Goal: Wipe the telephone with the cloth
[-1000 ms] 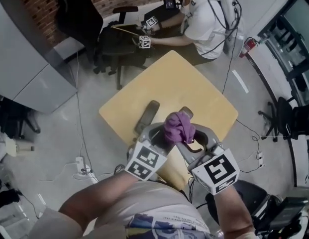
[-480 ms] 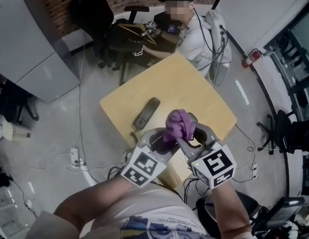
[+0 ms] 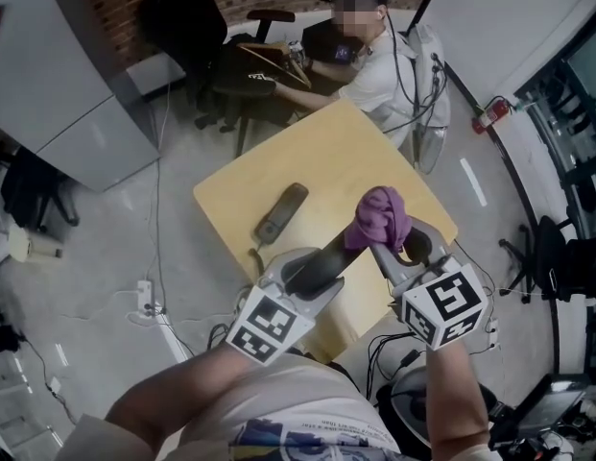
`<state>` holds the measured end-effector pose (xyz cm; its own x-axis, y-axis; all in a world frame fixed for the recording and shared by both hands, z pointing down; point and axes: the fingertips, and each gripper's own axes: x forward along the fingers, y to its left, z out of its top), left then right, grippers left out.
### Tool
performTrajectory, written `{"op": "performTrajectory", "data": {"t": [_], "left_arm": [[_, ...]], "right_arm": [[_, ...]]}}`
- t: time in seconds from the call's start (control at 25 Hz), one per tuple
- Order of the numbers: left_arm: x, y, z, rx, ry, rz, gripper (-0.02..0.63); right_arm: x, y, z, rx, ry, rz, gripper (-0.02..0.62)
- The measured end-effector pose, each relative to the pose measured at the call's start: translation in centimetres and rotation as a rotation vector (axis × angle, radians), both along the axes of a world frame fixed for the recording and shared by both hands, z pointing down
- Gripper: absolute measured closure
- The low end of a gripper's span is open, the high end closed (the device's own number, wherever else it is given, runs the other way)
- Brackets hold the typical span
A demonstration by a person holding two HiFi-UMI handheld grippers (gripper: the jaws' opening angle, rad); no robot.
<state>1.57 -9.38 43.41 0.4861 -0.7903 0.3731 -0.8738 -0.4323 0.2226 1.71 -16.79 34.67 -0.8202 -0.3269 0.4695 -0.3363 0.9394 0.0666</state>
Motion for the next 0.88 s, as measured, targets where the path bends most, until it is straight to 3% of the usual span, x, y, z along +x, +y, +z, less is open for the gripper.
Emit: {"op": "performTrajectory", "data": {"t": [0.16,0.32,0.48,0.88], "left_arm": [[-0.5,-0.3,0.0,0.002,-0.002,-0.028,0.351],[-0.8,-0.5,0.0,0.005,-0.002,-0.048,0.351],[-0.8,-0.6,-0.1,0.005,-0.006,-0.051,0.351],[-1.8,0.3,-0.6,0.012,0.006,-0.06,0.351]], "right_arm": [[-1.1,2.1,-0.9,-0.02,-0.036,-0.073,0.472],[-3.0,6.2,-0.8,-0.104,-0.079,-0.177,0.472],[-4.1,9.3,0.6,-0.142,-0.066,-0.247,0.472],[-2.2,4.2,1.0,-0.09,-0.038,-0.107,0.472]]}}
